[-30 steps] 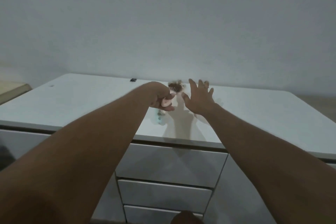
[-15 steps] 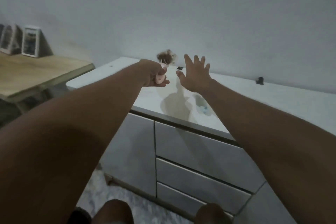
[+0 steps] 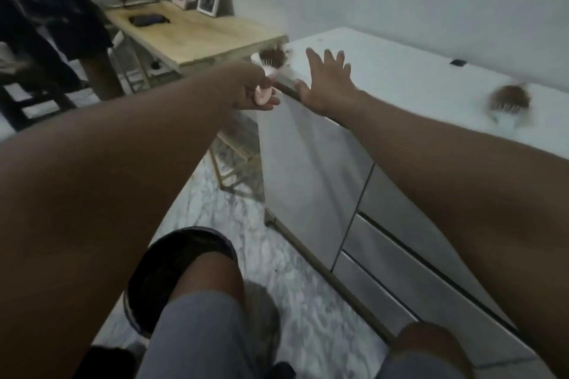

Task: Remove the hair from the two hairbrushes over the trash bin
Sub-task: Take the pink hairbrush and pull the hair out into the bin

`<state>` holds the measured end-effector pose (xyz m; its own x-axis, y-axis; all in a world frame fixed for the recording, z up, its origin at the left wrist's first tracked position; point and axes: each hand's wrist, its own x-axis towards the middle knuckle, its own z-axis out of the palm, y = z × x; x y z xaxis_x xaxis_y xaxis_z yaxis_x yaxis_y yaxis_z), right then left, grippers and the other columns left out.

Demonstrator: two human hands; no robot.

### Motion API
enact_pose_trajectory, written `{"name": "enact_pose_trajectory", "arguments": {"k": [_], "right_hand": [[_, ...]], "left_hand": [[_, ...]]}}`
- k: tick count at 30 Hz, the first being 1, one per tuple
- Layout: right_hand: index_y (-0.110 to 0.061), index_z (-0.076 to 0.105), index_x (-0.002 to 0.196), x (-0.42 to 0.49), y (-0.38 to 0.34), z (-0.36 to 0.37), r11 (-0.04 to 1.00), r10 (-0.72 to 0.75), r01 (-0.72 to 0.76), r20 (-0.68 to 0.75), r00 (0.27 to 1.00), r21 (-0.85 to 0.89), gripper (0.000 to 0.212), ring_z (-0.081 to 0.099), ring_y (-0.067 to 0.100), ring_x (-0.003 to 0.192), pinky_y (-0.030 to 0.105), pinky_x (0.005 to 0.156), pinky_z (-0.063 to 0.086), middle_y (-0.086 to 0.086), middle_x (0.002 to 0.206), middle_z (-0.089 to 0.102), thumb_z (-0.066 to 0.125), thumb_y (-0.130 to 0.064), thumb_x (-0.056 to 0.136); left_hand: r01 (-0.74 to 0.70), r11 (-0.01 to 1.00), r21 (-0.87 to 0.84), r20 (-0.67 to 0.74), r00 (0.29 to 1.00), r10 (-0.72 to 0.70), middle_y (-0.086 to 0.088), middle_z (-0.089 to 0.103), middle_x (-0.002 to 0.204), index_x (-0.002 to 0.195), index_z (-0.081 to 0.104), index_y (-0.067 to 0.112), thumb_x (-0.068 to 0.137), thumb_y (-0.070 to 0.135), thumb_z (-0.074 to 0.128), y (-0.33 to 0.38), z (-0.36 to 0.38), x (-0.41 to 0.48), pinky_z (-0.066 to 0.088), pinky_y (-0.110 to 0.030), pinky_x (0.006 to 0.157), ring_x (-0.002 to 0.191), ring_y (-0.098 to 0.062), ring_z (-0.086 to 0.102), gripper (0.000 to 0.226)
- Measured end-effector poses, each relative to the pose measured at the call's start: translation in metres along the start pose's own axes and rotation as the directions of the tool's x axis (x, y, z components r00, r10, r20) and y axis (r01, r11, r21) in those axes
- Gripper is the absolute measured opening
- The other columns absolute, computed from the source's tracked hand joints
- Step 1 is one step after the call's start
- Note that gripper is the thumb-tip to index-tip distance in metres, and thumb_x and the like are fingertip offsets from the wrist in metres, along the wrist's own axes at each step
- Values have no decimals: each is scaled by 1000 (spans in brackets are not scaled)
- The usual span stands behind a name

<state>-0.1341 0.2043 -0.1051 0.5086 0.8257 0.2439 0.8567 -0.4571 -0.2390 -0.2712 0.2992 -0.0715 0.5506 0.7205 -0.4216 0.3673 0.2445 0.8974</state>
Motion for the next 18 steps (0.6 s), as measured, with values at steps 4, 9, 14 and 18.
{"name": "enact_pose_trajectory", "arguments": {"k": [4,9,14,18], "right_hand": [[-16,12,157,-4,-35,45,997,-75,75,53,996,-9,74,4,47,150,57,122,8,23,162,16,43,-49,99],[-14,13,158,-13,-81,94,986,-166,168,106,980,-3,72,-1,46,151,53,123,3,23,162,12,44,-44,100],[-15,16,157,-16,-127,147,985,-148,133,156,977,106,72,4,45,151,54,122,6,21,161,19,46,-44,99],[-17,13,158,-25,-156,195,989,-124,94,280,952,117,72,1,45,151,56,123,6,20,163,13,46,-42,99]], "left_hand": [[57,996,-72,-71,996,-62,-13,61,103,125,51,1,99,9,56,-51,-48,2,60,-35,63,80,-25,65,28],[114,977,-183,-68,989,-128,-19,62,123,119,57,-4,98,5,55,-115,-104,14,58,-34,47,82,-26,68,23],[171,968,-183,-95,977,-191,-15,67,119,125,57,-2,94,10,63,-163,-150,27,61,-37,58,91,-24,72,34],[236,949,-208,-92,961,-259,-14,67,114,122,59,-4,96,10,61,-204,-179,37,62,-39,59,84,-23,71,30]]}}
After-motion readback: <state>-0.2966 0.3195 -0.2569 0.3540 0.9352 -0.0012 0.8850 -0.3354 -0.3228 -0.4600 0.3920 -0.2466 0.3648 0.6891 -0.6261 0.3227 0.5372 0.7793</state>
